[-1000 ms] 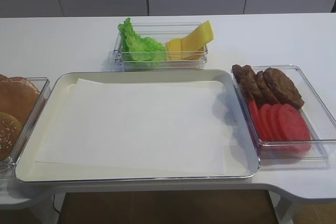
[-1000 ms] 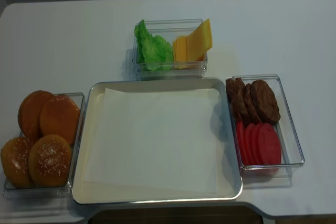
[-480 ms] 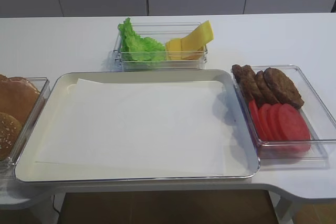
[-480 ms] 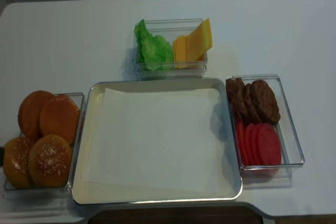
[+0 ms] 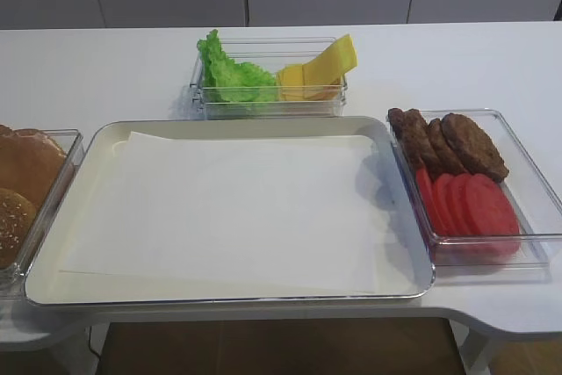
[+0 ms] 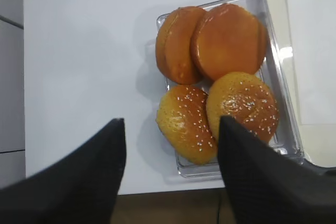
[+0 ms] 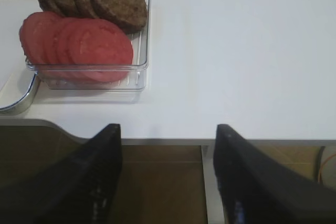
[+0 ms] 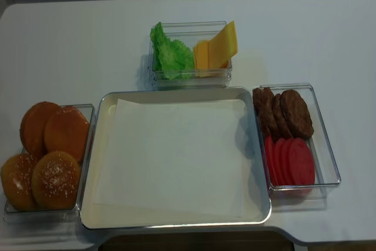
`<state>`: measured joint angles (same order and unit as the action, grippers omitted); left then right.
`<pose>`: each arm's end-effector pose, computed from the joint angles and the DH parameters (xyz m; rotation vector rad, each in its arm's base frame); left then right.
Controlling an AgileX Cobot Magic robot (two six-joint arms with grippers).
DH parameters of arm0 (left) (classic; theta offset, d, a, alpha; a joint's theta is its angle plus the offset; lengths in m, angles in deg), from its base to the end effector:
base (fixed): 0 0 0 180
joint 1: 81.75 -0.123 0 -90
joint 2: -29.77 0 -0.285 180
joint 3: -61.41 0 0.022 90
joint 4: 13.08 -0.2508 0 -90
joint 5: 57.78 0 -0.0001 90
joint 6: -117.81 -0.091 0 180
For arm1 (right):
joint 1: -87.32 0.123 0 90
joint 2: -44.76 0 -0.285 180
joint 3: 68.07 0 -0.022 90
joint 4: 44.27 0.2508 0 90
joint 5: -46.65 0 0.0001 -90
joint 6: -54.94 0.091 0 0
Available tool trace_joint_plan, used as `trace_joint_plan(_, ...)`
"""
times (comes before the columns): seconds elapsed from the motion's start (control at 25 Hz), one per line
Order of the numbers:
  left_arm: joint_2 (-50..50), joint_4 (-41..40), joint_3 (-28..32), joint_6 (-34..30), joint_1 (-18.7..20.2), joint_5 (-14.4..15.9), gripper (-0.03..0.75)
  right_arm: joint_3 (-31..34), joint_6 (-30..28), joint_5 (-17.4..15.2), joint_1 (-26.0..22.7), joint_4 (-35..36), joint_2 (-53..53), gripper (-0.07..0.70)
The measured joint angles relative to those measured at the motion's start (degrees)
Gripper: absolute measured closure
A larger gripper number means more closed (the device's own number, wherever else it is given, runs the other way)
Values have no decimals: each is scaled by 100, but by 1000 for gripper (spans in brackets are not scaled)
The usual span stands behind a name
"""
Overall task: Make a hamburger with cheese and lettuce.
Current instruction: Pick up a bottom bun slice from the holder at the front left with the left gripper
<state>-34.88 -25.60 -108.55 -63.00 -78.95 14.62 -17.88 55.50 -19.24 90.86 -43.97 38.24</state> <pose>0.1636 0.0108 0.3935 0.0862 2.5502 0.2787 -0.0090 -0.0001 0.2623 -0.0562 2.1394 0.0483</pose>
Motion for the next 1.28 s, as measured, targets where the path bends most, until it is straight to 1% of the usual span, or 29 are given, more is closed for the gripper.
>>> trace_joint_plan(0.24,-602,333,-53,-582,-377,-14,299,0,0,0,0,0,0,191)
trace_joint_plan(0.36,-949,577,-194,-846,-579,-36,299,0,0,0,0,0,0,191)
trace_joint_plan(0.48,-1371,938,-392,-1103,-851,-46,299,0,0,0,0,0,0,191)
trace_joint_plan(0.68,-2167,1784,-730,-1495,-1403,-73,299,0,0,0,0,9,0,191)
trace_joint_plan(0.76,-2409,1972,-883,-1643,-1531,-83,299,0,0,0,0,9,0,191)
trace_joint_plan(0.88,-2725,2057,-1032,-1791,-1587,-106,299,0,0,0,0,9,0,191)
trace_joint_plan(1.08,-3231,2091,-1044,-1914,-1587,-127,299,0,0,0,23,9,0,191)
trace_joint_plan(1.28,-3496,1780,-1044,-1898,-1594,-167,299,0,0,0,23,9,0,191)
